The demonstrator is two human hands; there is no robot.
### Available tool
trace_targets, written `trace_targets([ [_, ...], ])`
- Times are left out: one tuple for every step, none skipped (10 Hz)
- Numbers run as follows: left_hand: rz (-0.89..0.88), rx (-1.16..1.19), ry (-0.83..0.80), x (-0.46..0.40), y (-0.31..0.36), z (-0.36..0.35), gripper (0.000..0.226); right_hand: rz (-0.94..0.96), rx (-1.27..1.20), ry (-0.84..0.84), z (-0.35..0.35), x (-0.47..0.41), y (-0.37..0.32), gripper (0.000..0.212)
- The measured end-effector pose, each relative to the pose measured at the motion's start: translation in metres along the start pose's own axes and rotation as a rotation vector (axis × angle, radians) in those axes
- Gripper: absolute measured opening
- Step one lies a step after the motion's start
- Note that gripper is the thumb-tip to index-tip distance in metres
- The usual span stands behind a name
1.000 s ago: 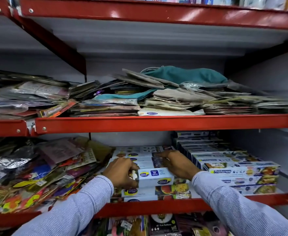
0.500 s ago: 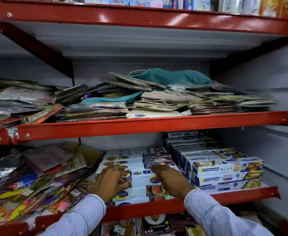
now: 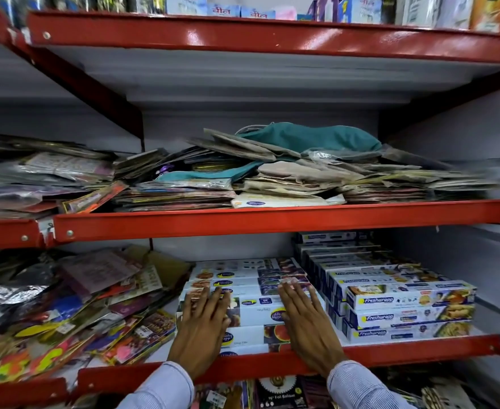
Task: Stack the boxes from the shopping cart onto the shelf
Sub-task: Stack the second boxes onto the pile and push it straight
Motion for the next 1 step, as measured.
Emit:
trace_targets([
  [0.044, -0.029, -0.035, -0.0014, 0.002, -0.0021, 0.058, -0.043, -0.008, -0.006, -0.0009, -0.0008, -0.0012, 0.06],
])
Point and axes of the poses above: each hand's wrist, its own x-axis away from the middle knuckle, its own z-axis out of the back of the hand, y = z × x, the point moved 9 cm from there along -x, towards the middle knuckle, and after that the axes turned 9 degrees about x, right-handed, at the moved point
